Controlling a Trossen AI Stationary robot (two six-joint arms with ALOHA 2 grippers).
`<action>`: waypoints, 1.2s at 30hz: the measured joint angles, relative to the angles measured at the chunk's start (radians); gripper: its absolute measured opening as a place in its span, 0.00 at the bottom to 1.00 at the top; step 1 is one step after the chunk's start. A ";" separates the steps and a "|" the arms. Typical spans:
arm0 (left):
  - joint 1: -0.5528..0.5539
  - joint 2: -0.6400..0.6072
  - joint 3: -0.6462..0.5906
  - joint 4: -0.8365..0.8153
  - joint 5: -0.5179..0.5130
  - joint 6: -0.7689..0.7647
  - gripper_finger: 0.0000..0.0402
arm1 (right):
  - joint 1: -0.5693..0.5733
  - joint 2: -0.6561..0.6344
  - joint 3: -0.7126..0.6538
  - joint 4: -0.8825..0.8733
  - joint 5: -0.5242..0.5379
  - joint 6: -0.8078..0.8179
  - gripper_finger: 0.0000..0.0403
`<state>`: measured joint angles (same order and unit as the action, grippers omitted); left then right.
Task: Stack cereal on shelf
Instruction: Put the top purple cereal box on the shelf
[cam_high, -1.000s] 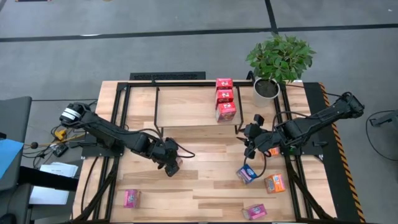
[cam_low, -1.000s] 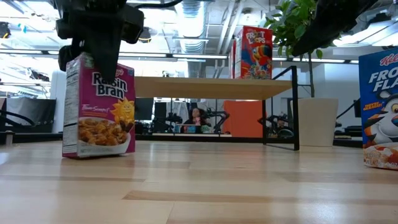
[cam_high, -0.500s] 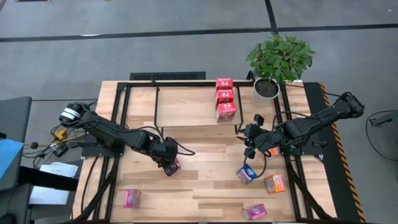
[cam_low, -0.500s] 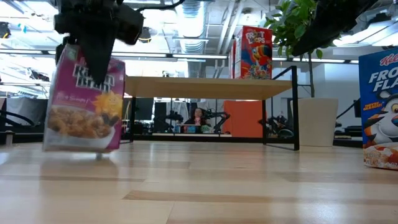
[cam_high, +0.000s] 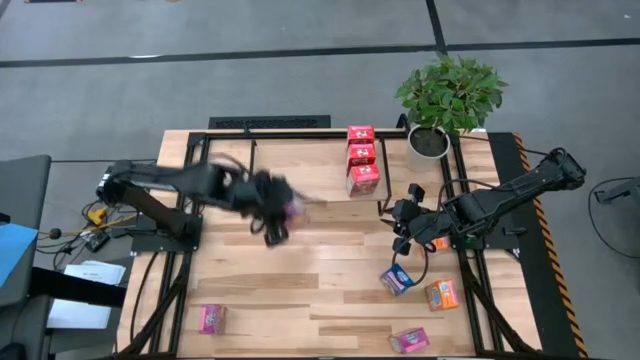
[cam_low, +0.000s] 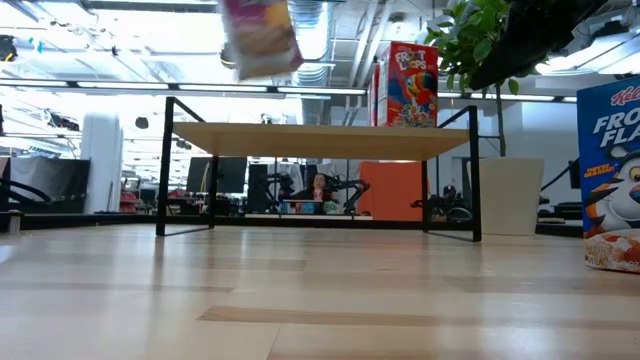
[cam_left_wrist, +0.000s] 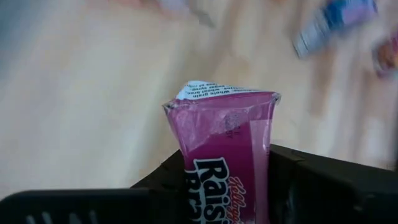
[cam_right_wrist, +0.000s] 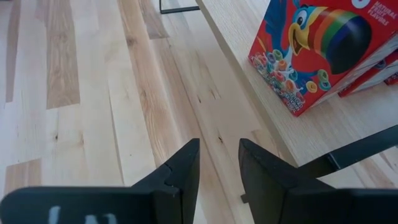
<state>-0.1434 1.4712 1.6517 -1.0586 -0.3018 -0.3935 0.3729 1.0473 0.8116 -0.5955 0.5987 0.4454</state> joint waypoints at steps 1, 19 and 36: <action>0.021 0.000 0.045 -0.011 -0.032 0.060 0.26 | 0.000 0.000 0.000 0.000 0.000 0.000 0.34; 0.498 0.178 0.270 -0.005 0.301 0.777 0.26 | -0.002 0.000 0.000 -0.002 0.001 0.000 0.32; 0.624 0.537 0.674 -0.183 0.406 0.986 0.33 | -0.016 0.000 0.000 -0.006 0.002 0.000 0.32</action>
<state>0.4802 2.0080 2.3253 -1.2419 0.1041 0.5922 0.3565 1.0473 0.8116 -0.6017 0.6003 0.4450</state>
